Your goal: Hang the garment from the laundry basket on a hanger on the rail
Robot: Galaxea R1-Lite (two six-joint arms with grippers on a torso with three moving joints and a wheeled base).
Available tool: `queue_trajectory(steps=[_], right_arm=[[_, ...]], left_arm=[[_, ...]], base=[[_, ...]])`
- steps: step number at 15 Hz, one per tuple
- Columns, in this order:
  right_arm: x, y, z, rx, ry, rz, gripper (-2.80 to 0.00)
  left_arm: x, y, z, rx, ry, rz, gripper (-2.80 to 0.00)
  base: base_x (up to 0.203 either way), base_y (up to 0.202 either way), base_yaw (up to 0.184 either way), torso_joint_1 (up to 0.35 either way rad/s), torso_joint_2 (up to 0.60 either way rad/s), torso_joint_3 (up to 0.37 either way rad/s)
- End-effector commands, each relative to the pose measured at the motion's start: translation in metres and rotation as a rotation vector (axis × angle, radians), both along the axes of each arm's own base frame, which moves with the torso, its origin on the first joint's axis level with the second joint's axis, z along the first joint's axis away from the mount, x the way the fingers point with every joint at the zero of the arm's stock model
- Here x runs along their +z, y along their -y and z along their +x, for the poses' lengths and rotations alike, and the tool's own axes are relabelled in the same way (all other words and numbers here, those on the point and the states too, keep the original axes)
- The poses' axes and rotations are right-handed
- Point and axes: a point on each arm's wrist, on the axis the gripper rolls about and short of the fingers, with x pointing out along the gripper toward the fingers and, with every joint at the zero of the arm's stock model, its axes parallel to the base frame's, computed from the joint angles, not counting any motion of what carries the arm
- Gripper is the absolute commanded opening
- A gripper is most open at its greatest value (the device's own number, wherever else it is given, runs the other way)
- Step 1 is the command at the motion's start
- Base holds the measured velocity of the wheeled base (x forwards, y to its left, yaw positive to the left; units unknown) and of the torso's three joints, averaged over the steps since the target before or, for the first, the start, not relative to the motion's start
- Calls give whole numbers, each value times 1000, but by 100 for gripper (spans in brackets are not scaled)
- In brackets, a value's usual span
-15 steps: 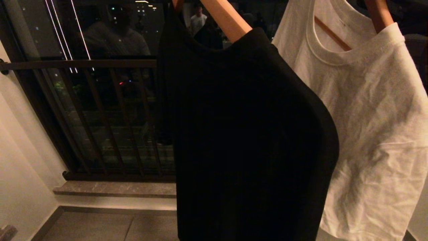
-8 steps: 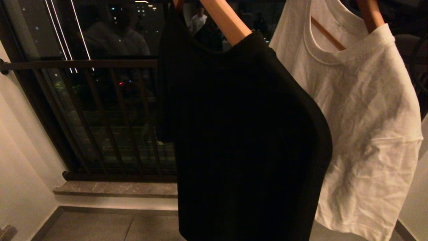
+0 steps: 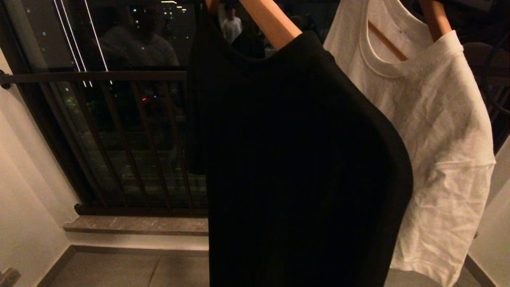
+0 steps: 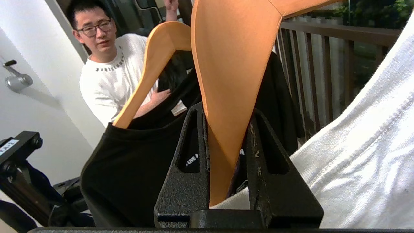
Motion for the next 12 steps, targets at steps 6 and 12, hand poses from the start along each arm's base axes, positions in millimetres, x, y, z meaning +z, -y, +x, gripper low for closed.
queue_trajectory(steps=[6,12], right_arm=[[-2,0,2,16,-16,-18,-280],[-4,1,6,21,-28,-22,-280]], left_arm=[[0,0,0,0,-2,0,-280],[0,0,0,0,-2,0,-280]], base=[[0,0,0,0,0,0],[0,0,0,0,0,0]])
